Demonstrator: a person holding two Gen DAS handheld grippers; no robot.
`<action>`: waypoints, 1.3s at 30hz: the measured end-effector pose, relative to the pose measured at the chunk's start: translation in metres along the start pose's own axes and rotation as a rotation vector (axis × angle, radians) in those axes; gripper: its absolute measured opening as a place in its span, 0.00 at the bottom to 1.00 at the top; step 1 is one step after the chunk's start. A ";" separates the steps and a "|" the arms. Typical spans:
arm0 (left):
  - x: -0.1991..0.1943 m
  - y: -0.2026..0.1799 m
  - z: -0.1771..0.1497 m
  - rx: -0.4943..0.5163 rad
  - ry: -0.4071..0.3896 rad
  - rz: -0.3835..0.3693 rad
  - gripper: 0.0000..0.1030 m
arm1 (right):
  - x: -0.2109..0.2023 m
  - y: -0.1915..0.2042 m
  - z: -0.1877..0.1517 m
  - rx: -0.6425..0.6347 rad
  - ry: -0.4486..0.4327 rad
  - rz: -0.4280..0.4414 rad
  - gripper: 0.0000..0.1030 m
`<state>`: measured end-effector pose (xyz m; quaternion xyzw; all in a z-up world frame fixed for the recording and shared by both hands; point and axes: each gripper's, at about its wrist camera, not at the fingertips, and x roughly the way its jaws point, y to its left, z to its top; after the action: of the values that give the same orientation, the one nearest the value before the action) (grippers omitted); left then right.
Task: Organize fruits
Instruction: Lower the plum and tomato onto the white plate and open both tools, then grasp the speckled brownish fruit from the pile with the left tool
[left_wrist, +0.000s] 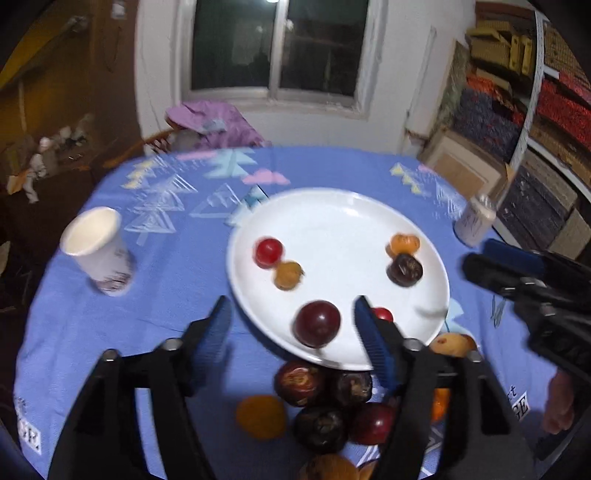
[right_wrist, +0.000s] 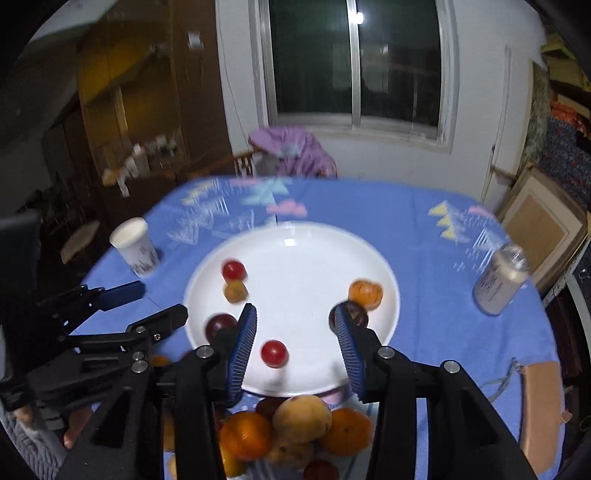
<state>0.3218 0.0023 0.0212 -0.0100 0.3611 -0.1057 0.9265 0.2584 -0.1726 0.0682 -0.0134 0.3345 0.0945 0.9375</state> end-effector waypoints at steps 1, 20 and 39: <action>-0.018 0.006 -0.004 -0.009 -0.049 0.038 0.84 | -0.015 0.000 -0.003 0.002 -0.035 -0.008 0.58; -0.053 -0.011 -0.120 0.114 -0.002 0.067 0.90 | -0.052 -0.060 -0.113 0.232 -0.042 -0.120 0.70; -0.052 0.042 -0.115 -0.035 0.046 0.111 0.92 | -0.051 -0.054 -0.113 0.203 -0.035 -0.111 0.70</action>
<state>0.2148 0.0607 -0.0330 -0.0035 0.3840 -0.0481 0.9221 0.1592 -0.2441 0.0103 0.0647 0.3247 0.0085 0.9436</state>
